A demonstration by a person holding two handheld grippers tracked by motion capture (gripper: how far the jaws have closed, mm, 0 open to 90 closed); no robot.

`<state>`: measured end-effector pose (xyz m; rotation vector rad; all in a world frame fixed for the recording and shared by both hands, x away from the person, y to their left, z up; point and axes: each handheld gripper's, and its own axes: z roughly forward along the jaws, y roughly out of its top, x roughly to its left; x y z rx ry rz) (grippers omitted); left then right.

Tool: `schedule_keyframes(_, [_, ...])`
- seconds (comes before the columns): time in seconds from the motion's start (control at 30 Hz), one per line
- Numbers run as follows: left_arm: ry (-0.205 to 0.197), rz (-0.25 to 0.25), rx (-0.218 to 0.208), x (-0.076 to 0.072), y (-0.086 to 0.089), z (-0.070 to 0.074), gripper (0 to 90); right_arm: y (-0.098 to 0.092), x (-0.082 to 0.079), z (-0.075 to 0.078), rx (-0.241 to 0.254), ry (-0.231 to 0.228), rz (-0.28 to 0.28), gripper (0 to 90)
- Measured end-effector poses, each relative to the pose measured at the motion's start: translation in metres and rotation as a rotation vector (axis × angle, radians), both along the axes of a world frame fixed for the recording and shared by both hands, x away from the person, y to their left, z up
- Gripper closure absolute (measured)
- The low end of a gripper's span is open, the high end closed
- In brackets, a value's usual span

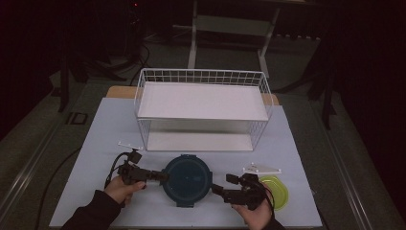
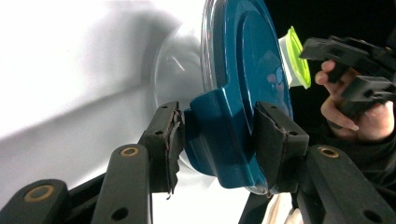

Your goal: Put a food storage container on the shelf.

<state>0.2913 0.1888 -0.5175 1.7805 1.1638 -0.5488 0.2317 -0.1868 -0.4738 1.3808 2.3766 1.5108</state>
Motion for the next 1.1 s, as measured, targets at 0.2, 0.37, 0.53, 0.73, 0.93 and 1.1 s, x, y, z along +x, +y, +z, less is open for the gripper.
schedule_keyframes(0.2, [-0.068, -0.027, 0.005, -0.006, 0.000, 0.002, 52.7, 0.007, 0.016, -0.014, 0.044, 0.109, 0.020, 34.3])
schedule_keyframes(0.37, [-0.105, -0.046, 0.006, -0.011, 0.001, 0.003, 52.9, 0.008, 0.022, -0.022, 0.069, 0.176, 0.016, 37.8])
schedule_keyframes(0.53, [-0.126, -0.056, -0.001, -0.014, 0.001, 0.003, 53.3, 0.009, 0.026, -0.025, 0.065, 0.201, 0.025, 43.8])
schedule_keyframes(0.73, [-0.144, -0.072, 0.007, -0.016, 0.000, 0.005, 53.8, 0.011, 0.031, -0.031, 0.110, 0.260, 0.056, 48.9])
schedule_keyframes(0.93, [-0.131, -0.067, -0.010, -0.017, 0.002, 0.002, 53.9, 0.009, 0.032, -0.036, 0.169, 0.313, 0.070, 53.1])
schedule_keyframes(1.1, [-0.111, -0.037, -0.024, -0.019, 0.002, 0.001, 54.4, 0.009, 0.032, -0.038, 0.184, 0.325, 0.069, 54.0])
